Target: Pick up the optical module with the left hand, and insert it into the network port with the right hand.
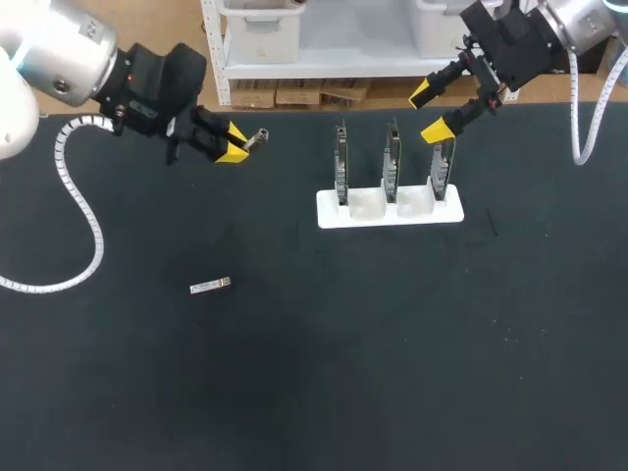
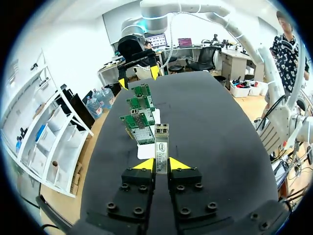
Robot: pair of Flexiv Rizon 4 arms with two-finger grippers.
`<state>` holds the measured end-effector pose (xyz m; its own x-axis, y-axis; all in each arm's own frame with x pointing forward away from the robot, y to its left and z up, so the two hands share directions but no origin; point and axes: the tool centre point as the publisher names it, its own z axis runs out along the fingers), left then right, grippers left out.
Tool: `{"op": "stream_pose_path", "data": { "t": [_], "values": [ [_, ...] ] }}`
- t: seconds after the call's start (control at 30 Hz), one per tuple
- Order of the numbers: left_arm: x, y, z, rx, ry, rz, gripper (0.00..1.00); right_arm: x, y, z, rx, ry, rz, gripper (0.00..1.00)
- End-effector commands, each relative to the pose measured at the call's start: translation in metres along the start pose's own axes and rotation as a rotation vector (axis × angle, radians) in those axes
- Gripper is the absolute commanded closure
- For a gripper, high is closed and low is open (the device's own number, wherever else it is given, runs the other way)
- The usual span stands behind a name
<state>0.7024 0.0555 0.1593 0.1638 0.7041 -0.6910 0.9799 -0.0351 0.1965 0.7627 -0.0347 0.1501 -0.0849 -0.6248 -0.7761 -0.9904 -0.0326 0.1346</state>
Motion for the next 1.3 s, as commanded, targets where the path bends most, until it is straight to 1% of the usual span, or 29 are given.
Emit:
{"op": "stream_pose_path", "data": {
  "t": [0.03, 0.13, 0.23, 0.53, 0.67, 0.8, 1.07, 1.2, 1.3],
  "values": [
    [-0.017, 0.015, 0.009, -0.014, -0.057, 0.047, 1.00, 0.000, 0.001, 0.000, 0.003, 0.000, 0.000, 0.00],
    [-0.028, 0.027, 0.013, -0.027, -0.124, 0.069, 1.00, 0.000, 0.001, 0.000, 0.003, 0.000, 0.000, 0.00],
    [-0.034, 0.033, 0.015, -0.017, -0.157, 0.066, 1.00, 0.000, 0.001, 0.000, 0.003, 0.000, 0.000, 0.00],
    [-0.044, 0.042, 0.016, -0.002, -0.197, 0.065, 1.00, 0.000, 0.001, 0.000, 0.003, 0.000, 0.000, 0.00],
    [-0.054, 0.049, 0.021, 0.014, -0.222, 0.073, 1.00, 0.000, 0.001, 0.000, 0.003, 0.000, 0.000, 0.00],
    [-0.066, 0.055, 0.031, 0.049, -0.259, 0.089, 1.00, 0.000, 0.001, 0.000, 0.003, 0.000, 0.000, 0.00],
    [-0.081, 0.062, 0.041, 0.081, -0.308, 0.098, 1.00, 0.000, 0.001, 0.000, 0.003, 0.000, 0.000, 0.00],
    [-0.085, 0.062, 0.044, 0.086, -0.306, 0.112, 1.00, 0.000, 0.001, 0.000, 0.003, 0.000, 0.000, 0.00],
    [-0.083, 0.060, 0.042, 0.077, -0.300, 0.111, 1.00, 0.000, 0.001, 0.000, 0.003, 0.000, 0.000, 0.00]
  ]
}}
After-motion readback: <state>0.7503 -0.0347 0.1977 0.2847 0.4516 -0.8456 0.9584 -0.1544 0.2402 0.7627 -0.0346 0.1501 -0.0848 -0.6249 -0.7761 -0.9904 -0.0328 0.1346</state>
